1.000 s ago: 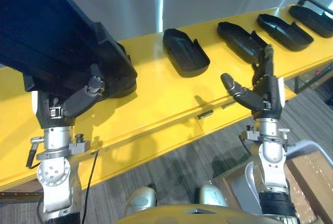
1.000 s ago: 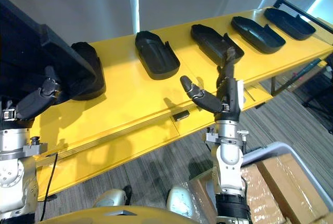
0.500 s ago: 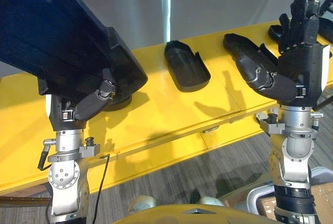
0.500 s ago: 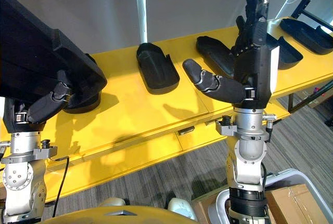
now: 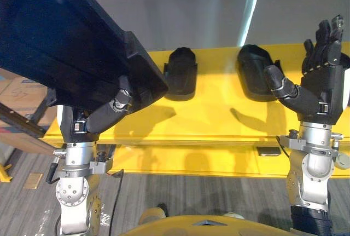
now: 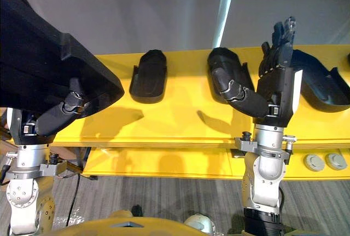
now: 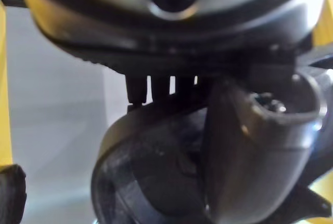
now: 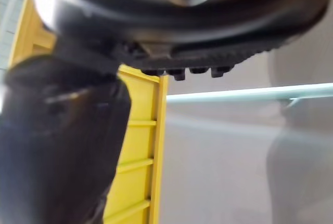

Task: Walk over and take three plastic housings, then place them on the shelf

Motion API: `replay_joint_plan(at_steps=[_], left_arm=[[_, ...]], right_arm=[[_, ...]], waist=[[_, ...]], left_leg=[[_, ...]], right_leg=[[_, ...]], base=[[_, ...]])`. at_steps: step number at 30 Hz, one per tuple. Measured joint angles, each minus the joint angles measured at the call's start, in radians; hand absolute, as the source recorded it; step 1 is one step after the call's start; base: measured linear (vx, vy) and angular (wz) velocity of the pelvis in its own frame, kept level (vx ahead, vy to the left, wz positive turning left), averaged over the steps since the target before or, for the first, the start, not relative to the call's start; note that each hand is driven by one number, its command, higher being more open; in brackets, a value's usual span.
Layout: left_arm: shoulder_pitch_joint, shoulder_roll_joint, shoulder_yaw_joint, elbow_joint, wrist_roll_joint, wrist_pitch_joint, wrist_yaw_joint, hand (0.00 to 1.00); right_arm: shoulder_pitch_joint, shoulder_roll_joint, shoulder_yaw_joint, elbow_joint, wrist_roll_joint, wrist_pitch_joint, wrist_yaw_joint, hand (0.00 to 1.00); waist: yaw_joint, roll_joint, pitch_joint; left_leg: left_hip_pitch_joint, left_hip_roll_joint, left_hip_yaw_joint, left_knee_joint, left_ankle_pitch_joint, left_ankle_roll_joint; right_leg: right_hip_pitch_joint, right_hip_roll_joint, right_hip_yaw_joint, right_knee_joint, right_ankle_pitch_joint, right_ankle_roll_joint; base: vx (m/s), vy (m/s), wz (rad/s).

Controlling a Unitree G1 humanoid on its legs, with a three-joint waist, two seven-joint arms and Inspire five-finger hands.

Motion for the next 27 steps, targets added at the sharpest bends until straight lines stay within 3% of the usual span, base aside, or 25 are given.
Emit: replay_joint_plan(at_steps=[2,7,12,15,16,19,21,22,24,25,26,27], left_arm=[[0.001,0.001,-0.001,-0.001,-0.048,0.000,-0.022,0.00],[-0.004,0.032,0.002,-0.001,-0.086,0.002,-0.048,0.00],[-0.027,0.025,-0.022,0.000,-0.085,0.054,-0.048,0.00],[-0.029,-0.009,-0.061,0.018,-0.084,0.069,-0.029,0.00],[-0.029,-0.022,-0.063,0.039,-0.074,0.069,-0.012,0.00],[-0.025,-0.046,-0.058,0.068,-0.035,0.075,0.036,0.00],[-0.031,-0.048,-0.062,0.075,-0.025,0.076,0.037,0.00],[-0.031,-0.043,-0.062,0.081,-0.004,0.075,0.036,0.00],[-0.020,-0.045,-0.063,0.098,0.003,0.075,0.042,0.00],[-0.018,-0.046,-0.063,0.102,0.004,0.075,0.042,0.00],[-0.018,-0.043,-0.063,0.102,0.004,0.075,0.041,0.00],[-0.024,-0.030,-0.059,0.104,0.003,0.076,0.042,0.00]], right_arm=[[-0.001,0.000,0.010,0.000,-0.010,0.000,-0.015,1.00],[0.008,0.052,0.049,0.000,-0.009,-0.001,-0.022,1.00],[0.015,0.059,0.065,0.000,0.001,-0.001,0.012,1.00],[0.006,0.057,0.077,0.008,0.012,0.000,0.028,1.00],[-0.008,0.056,0.087,0.031,0.012,0.000,0.028,1.00],[-0.014,0.051,0.094,0.056,0.041,0.000,0.051,1.00],[-0.021,0.047,0.082,0.054,0.086,0.000,0.054,1.00],[-0.025,0.054,0.074,0.055,0.106,0.000,0.043,1.00],[-0.042,0.054,0.074,0.055,0.153,-0.007,0.040,1.00],[-0.046,0.053,0.077,0.055,0.113,-0.021,-0.013,1.00],[-0.044,0.058,0.078,0.055,0.065,-0.030,-0.070,1.00],[-0.040,0.081,0.078,0.057,0.042,-0.035,-0.097,1.00]], waist=[[-0.003,-0.024,0.010],[-0.021,-0.075,0.008],[-0.031,-0.070,0.009],[-0.028,-0.042,0.051],[-0.027,-0.037,0.069],[-0.028,-0.029,0.075],[-0.032,-0.045,0.097],[-0.034,-0.053,0.109],[-0.032,-0.042,0.103],[-0.030,-0.026,0.097],[-0.031,-0.021,0.093],[-0.031,-0.039,0.097]], left_leg=[[0.027,-0.034,0.014,-0.055,0.023,0.013],[0.041,-0.053,0.032,-0.088,0.045,0.016],[0.042,-0.044,0.043,-0.074,0.041,0.012],[-0.052,0.040,0.018,0.237,-0.093,0.007],[-0.093,0.061,-0.021,0.347,-0.103,0.002],[-0.100,0.073,-0.048,0.332,-0.104,0.005],[-0.119,0.082,-0.048,0.355,-0.142,0.065],[-0.129,0.111,-0.063,0.391,-0.146,0.067],[-0.129,0.141,-0.143,0.380,-0.123,0.022],[-0.109,0.143,-0.160,0.333,-0.116,-0.017],[-0.088,0.119,-0.145,0.305,-0.167,-0.103],[-0.086,0.090,-0.125,0.313,-0.169,-0.099]], right_leg=[[0.019,-0.012,0.024,-0.049,0.037,0.011],[0.029,-0.012,0.041,-0.098,0.070,0.009],[0.031,0.005,0.053,-0.112,0.085,0.029],[0.074,0.047,0.054,-0.110,0.072,0.013],[0.086,0.058,0.065,-0.106,0.067,0.009],[0.076,0.057,0.077,-0.108,0.061,-0.001],[0.060,0.032,0.077,-0.095,0.062,0.002],[0.055,0.009,0.082,-0.070,0.056,0.010],[0.013,-0.034,0.121,-0.024,0.045,0.041],[0.002,-0.057,0.143,-0.022,0.054,0.073],[-0.001,-0.077,0.155,-0.031,0.062,0.085],[0.006,-0.109,0.172,-0.045,0.066,0.090]], base=[[-0.06,0.190,0.00],[0.01,0.071,-0.05],[0.05,-0.022,-0.09],[0.00,-0.038,-0.16],[-0.07,-0.001,-0.23],[-0.05,0.048,-0.08],[-0.03,0.080,0.13],[-0.07,0.175,-0.07],[-0.04,0.344,-0.31],[0.03,0.477,-0.35],[0.04,0.497,-0.21],[0.04,0.367,-0.05]])
